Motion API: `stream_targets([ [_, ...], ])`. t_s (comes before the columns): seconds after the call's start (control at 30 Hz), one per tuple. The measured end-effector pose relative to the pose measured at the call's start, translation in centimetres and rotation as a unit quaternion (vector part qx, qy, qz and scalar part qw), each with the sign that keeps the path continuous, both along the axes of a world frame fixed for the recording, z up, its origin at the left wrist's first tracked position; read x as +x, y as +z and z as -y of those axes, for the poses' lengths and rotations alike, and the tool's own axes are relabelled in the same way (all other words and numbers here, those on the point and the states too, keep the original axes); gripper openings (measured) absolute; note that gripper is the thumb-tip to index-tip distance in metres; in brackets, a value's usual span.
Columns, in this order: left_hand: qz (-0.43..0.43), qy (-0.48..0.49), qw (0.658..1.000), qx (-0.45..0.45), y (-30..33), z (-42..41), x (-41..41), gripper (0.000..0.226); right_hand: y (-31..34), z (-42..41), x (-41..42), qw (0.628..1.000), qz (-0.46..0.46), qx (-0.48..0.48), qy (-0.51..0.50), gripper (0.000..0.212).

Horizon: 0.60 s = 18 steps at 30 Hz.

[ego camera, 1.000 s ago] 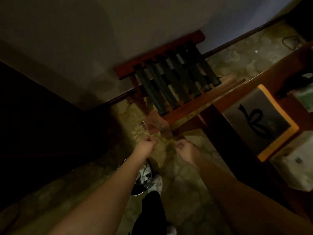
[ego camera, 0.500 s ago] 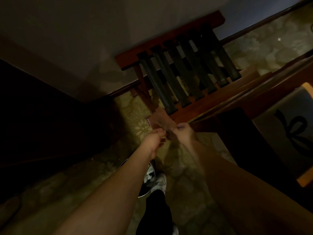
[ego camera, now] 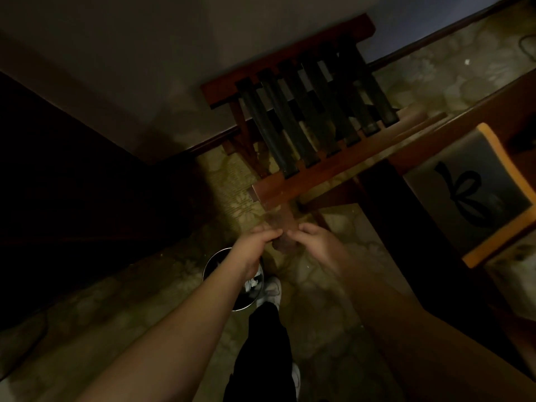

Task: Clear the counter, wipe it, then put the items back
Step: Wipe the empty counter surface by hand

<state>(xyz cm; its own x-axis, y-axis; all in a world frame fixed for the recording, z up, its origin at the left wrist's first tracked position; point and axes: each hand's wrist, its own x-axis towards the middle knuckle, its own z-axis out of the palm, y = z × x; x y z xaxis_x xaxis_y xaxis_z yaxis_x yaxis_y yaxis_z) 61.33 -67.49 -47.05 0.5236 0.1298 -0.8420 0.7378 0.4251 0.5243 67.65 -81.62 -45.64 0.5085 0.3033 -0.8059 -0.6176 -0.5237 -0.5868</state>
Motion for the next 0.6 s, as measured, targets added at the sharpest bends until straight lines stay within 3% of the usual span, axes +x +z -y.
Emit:
stream_targets([
  [0.17,0.080,-0.026,0.995,0.056,5.1,1.1,-3.5,0.017,3.1,2.4,-3.4,0.998,-0.023,0.029,-0.050,0.033],
  [0.33,0.155,-0.043,0.985,0.068,10.8,2.7,-7.9,0.014,7.7,3.9,-6.9,0.981,-0.080,0.142,-0.104,0.034],
  [0.6,0.191,-0.024,0.981,0.018,18.7,7.7,-16.5,0.015,17.2,6.6,-13.1,0.956,-0.011,0.270,-0.113,0.025],
])
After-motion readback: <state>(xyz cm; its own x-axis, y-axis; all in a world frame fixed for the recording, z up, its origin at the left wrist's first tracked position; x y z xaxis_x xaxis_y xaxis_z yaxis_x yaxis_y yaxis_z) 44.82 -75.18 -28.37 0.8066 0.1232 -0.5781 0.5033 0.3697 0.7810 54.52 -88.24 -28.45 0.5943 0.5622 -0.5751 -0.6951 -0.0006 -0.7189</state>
